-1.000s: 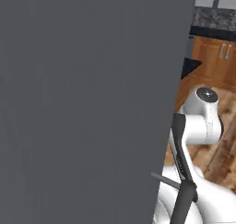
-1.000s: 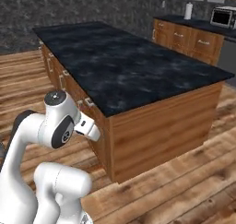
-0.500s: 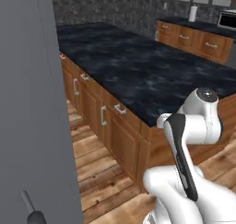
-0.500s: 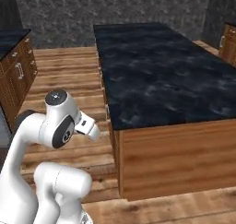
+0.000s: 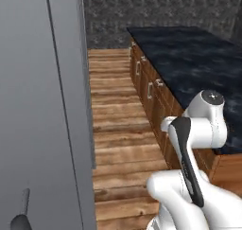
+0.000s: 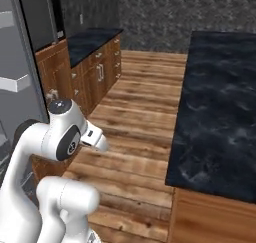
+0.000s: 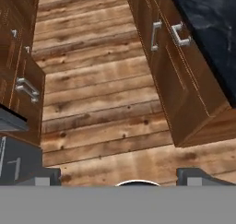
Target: Take a sugar cube from the saucer and place it inside the coffee. Then, grab milk from the fridge and place it next to the coffee on the counter to sweeten the coffee.
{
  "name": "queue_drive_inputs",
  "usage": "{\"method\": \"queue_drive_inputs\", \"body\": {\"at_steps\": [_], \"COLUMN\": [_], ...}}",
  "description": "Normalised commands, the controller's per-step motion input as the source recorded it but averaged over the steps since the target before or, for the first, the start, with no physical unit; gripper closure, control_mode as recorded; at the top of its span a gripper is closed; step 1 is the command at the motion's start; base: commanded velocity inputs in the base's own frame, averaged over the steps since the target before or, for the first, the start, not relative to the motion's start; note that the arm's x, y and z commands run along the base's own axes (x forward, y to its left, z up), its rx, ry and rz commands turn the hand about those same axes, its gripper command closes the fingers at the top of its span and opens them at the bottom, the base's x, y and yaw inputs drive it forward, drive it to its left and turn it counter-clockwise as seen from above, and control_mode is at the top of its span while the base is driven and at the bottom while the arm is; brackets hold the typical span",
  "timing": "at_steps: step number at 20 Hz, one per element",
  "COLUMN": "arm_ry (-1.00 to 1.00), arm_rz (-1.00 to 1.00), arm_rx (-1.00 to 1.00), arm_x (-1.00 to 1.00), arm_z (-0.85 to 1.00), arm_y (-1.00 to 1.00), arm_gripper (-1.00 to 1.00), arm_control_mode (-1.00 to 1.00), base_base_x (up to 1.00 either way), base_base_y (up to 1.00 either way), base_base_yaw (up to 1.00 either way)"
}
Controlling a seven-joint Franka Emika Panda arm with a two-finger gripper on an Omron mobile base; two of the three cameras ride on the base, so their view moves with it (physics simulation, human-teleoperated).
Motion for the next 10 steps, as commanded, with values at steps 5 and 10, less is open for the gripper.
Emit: {"method": "queue_drive_inputs", "body": {"at_steps": [5,10], "arm_ry": [0.0,0.0], "arm_rz": [0.0,0.0], "arm_rx": [0.0,0.0], "arm_x": [0.0,0.0], "arm_z": [0.0,0.0], "arm_y": [0.0,0.0], "arm_gripper": [-1.0,-1.0], "arm_control_mode": [1.0,1.0], "base_base_x": [0.33,0.03], "base_base_y": [0.0,0.0], "base_base_yaw": [0.7,0.81]}}
